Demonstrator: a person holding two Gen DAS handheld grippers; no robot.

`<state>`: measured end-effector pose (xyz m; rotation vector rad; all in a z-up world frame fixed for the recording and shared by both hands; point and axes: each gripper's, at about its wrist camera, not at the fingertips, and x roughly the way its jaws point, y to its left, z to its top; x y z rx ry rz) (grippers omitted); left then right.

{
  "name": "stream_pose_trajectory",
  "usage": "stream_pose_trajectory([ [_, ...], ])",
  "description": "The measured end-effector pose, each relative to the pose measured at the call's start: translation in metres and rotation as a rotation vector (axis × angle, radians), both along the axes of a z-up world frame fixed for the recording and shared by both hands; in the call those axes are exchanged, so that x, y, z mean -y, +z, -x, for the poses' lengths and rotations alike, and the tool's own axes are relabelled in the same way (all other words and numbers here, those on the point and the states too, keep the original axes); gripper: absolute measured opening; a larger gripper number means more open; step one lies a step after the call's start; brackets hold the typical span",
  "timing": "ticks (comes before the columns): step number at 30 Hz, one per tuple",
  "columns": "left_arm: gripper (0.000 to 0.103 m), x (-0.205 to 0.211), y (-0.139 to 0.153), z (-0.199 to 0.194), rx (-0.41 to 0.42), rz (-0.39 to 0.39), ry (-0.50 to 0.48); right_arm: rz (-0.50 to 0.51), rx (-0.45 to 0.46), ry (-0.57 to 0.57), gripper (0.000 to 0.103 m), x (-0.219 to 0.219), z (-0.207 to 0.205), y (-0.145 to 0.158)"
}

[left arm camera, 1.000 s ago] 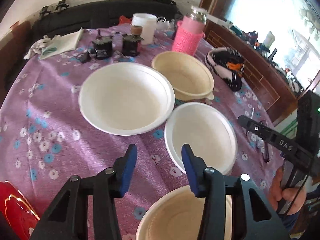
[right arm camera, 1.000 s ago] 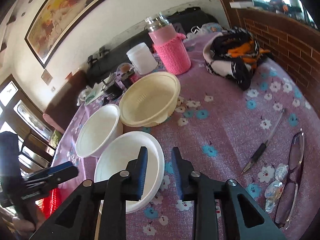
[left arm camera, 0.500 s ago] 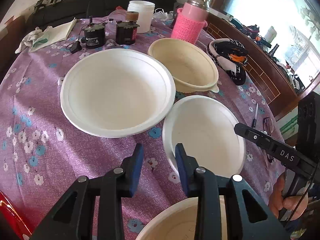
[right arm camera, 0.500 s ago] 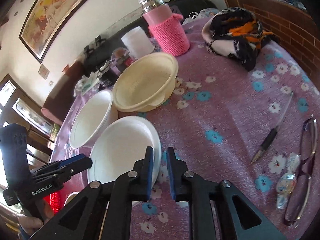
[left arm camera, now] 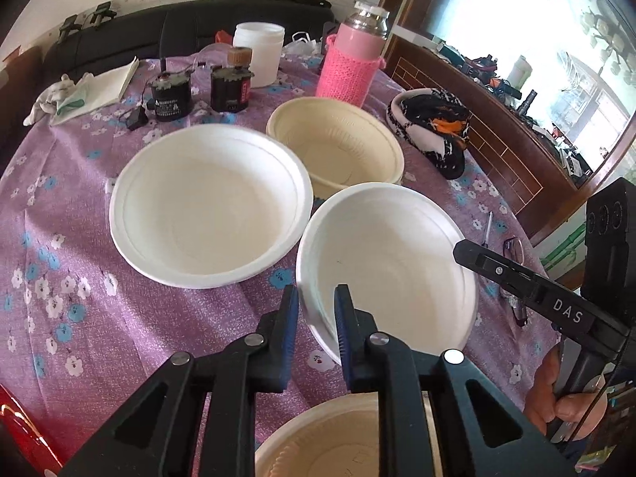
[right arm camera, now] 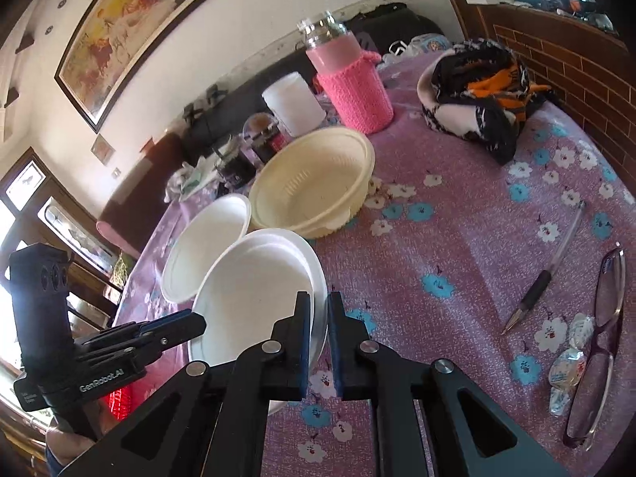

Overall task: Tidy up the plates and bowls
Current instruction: 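Grasp the white paper plate rim with both tools, then carry the white paper plate over the stacked red plates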

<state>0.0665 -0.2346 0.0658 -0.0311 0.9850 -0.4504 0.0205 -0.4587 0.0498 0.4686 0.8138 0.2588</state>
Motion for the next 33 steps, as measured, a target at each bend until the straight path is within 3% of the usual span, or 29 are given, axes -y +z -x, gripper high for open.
stream_pose_trajectory([
  [13, 0.017, -0.041, 0.025, 0.03, 0.048, 0.046, 0.042, -0.094, 0.057, 0.061, 0.01, -0.019, 0.02, 0.023],
  [25, 0.026, -0.12, 0.043, 0.086, 0.119, 0.091, 0.129, -0.008, 0.1, 0.164, 0.01, -0.103, 0.053, 0.05],
  [33, 0.026, -0.186, 0.045, 0.123, 0.142, 0.11, 0.219, -0.031, 0.057, 0.271, 0.01, -0.161, 0.059, 0.044],
])
